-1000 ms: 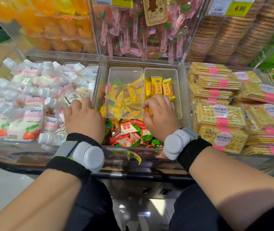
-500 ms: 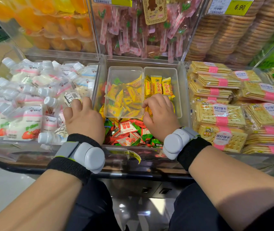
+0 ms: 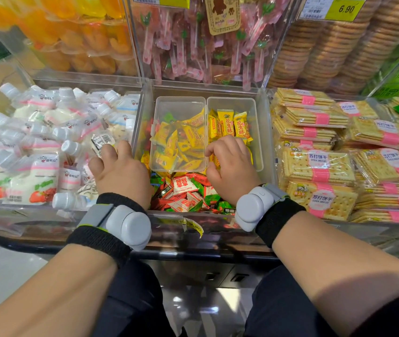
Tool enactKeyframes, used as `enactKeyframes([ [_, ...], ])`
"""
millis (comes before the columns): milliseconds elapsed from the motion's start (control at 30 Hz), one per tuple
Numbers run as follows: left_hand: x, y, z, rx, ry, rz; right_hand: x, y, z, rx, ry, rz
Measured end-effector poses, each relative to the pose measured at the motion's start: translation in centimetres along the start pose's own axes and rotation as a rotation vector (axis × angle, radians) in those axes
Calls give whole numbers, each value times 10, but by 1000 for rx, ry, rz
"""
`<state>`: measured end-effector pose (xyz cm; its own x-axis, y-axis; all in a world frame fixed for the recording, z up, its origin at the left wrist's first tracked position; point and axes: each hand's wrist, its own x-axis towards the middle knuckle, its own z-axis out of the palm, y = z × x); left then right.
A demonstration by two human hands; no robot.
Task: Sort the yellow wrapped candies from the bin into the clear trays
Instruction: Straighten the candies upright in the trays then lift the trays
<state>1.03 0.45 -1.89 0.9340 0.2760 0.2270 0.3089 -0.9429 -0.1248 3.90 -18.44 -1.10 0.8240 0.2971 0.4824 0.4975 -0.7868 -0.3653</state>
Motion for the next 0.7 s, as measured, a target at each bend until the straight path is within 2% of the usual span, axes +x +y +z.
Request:
enactKeyframes([
  [467, -9, 8, -39, -19, -20, -4, 1, 2, 2, 32, -3, -14],
  [700, -11, 11, -61, -195, -103, 21, 1, 2, 2, 37, 7, -38],
])
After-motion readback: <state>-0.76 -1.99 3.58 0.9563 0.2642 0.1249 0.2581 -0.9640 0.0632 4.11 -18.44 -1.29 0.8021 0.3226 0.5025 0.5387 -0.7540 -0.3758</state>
